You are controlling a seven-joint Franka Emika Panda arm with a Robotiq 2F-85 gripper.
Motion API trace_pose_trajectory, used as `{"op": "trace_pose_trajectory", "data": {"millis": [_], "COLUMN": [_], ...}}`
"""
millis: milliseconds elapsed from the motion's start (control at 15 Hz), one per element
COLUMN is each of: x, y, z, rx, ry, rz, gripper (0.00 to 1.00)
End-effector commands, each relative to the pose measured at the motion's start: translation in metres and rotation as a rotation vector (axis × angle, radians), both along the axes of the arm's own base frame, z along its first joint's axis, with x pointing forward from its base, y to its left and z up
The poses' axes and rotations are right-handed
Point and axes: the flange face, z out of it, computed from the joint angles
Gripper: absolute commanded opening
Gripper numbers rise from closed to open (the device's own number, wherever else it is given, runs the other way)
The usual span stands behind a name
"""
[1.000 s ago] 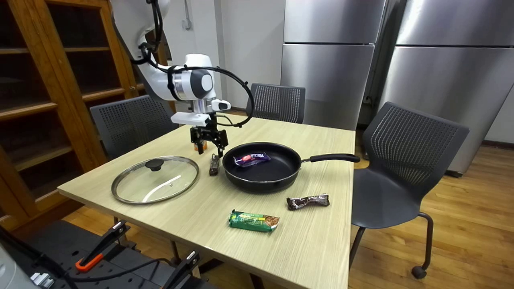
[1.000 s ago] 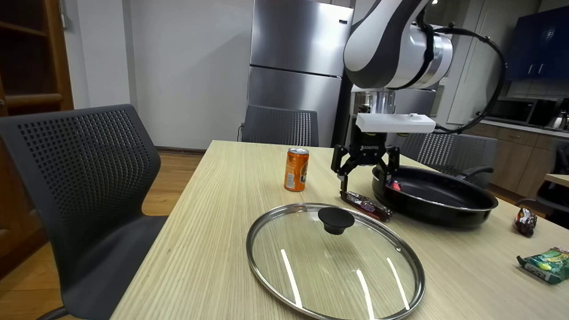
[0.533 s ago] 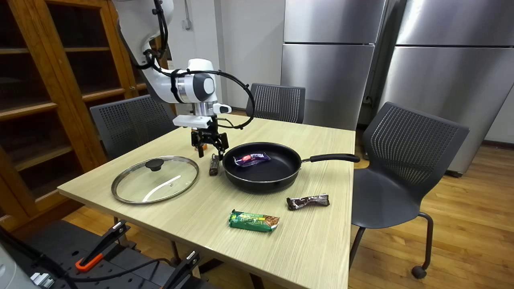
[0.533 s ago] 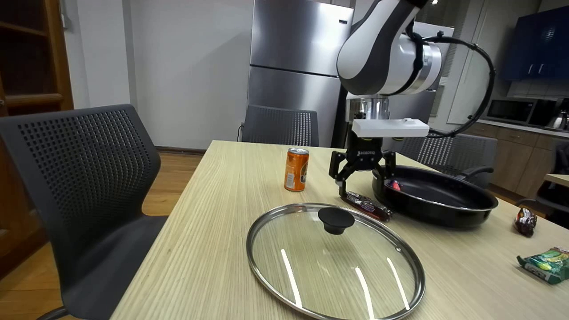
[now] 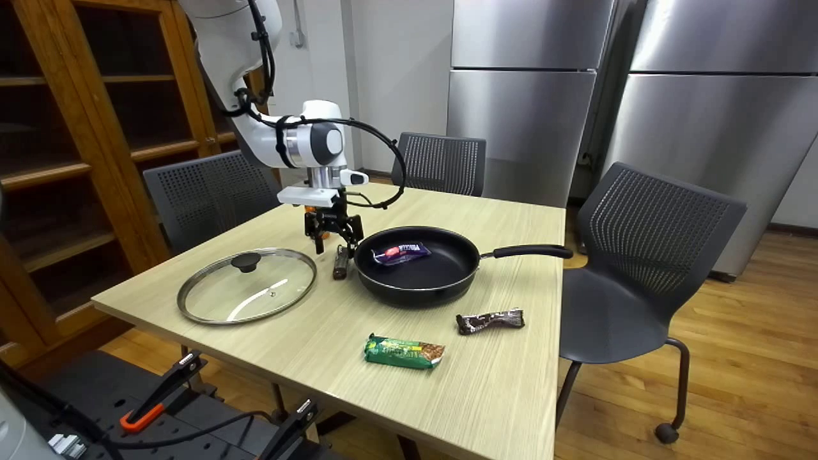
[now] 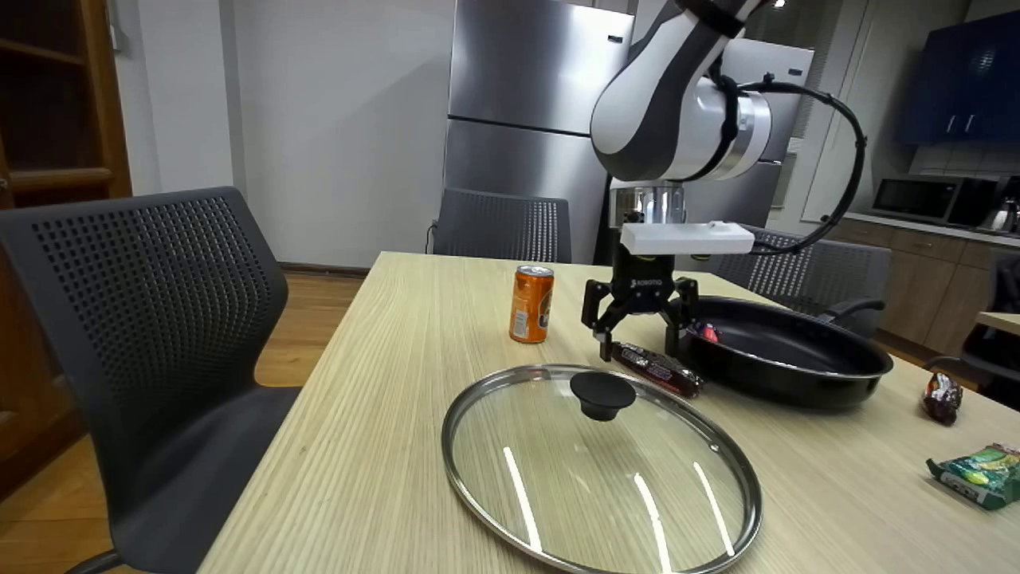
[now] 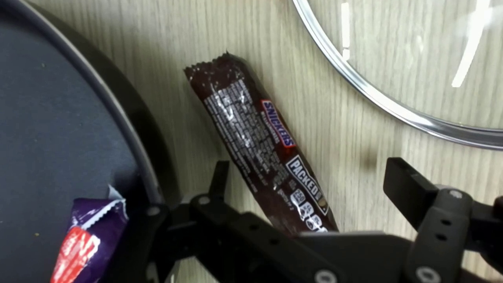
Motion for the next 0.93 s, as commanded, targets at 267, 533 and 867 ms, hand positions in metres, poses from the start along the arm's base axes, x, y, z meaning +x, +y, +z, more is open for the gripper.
{"op": "trace_pose_trajectory", "data": {"millis": [267,533,867], "x": [0.0112,0.0133,0.0145], "y": [0.0024,0.0024,0.0035], "z": [0.001,0.0019,0.0021], "rx": [0.017,0.018,0.019], "ry": [0.024,0.022,0.019], "rz": [0.027,0.03,0.032], "gripper": [0.74,0.42,0.05]}}
